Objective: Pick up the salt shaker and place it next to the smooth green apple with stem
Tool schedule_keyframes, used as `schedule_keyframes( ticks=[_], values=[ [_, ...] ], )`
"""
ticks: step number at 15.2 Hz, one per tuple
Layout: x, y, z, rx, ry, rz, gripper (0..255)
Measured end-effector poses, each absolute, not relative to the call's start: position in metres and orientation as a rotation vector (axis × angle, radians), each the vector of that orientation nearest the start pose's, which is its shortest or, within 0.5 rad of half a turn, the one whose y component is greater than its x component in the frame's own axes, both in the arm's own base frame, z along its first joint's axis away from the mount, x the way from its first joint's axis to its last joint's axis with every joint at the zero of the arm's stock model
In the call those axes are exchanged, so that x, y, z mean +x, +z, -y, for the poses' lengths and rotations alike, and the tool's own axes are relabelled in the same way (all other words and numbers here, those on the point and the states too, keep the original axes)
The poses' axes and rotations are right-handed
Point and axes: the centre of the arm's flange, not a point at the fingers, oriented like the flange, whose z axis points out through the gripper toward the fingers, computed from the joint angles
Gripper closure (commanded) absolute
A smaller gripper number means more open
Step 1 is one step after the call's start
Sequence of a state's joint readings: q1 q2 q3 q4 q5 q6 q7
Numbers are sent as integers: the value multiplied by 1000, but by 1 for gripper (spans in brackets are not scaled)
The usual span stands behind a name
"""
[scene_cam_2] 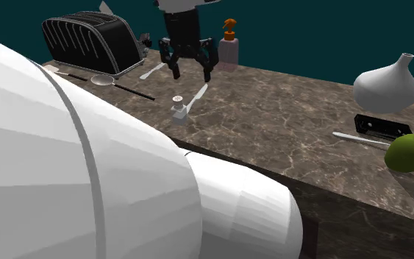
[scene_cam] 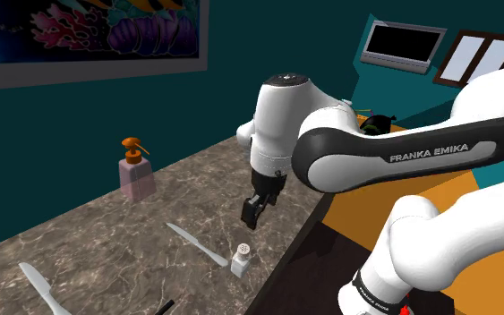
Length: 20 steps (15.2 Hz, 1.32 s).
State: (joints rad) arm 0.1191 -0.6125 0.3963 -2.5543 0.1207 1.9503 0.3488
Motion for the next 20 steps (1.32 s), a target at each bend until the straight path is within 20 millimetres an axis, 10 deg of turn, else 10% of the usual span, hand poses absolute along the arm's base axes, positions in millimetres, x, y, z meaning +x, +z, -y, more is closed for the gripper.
schedule_keyframes(
  ticks=[6,19,20],
  values=[
    [314,404,-247,-3258,-1,68,0],
    [314,365,-248,-3258,2,65,0],
    [314,365,-248,-3258,2,65,255]
  ],
)
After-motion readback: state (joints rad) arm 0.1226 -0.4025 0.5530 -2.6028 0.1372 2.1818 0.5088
